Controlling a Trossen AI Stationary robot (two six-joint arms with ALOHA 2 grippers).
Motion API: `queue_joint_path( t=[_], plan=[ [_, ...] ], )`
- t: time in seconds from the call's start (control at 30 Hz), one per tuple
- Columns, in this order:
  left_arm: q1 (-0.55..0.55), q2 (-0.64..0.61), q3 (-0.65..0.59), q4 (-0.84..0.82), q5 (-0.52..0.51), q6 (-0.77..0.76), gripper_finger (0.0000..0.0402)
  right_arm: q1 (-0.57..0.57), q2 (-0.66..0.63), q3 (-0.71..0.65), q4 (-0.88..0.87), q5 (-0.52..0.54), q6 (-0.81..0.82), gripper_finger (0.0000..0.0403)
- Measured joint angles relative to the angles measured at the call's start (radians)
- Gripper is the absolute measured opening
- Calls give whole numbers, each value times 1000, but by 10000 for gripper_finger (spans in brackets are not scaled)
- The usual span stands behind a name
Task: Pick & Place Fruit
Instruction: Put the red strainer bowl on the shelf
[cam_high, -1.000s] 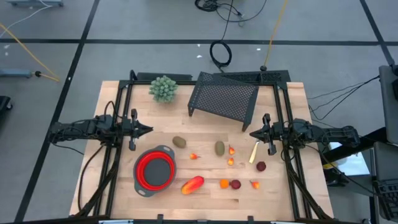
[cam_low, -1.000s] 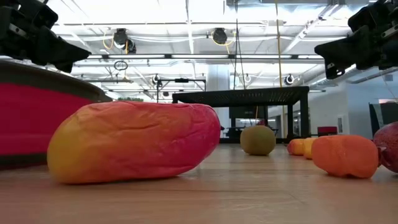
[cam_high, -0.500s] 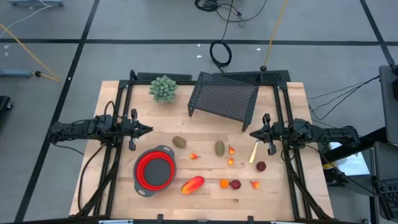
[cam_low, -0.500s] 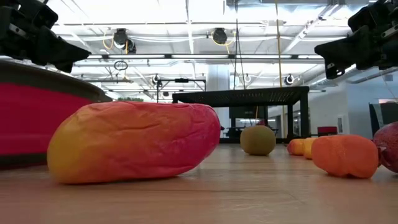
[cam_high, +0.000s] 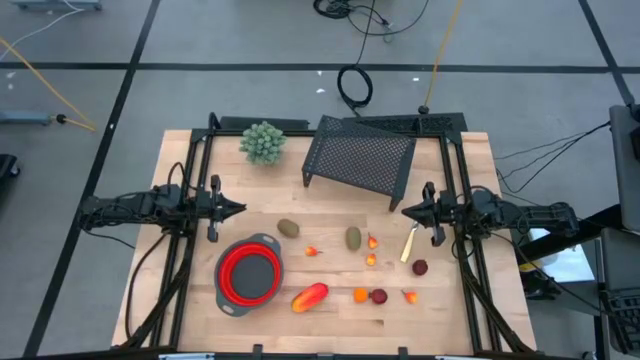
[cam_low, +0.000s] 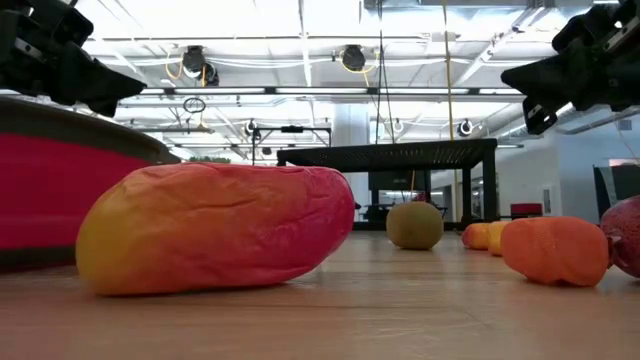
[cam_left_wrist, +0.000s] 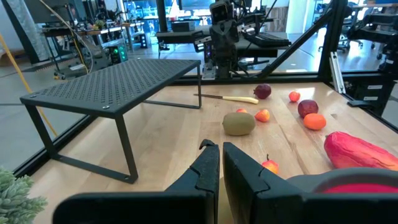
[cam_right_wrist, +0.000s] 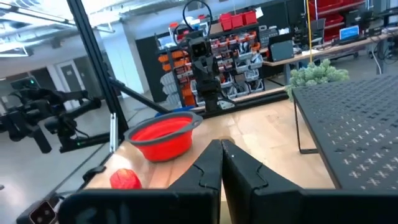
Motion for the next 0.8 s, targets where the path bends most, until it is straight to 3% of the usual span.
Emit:
queue_joint_path(
  t=[0.8],
  plan=[
    [0, 0, 0, 0, 0, 0, 21, 0, 0, 0, 35, 0, -84, 0]
  ],
)
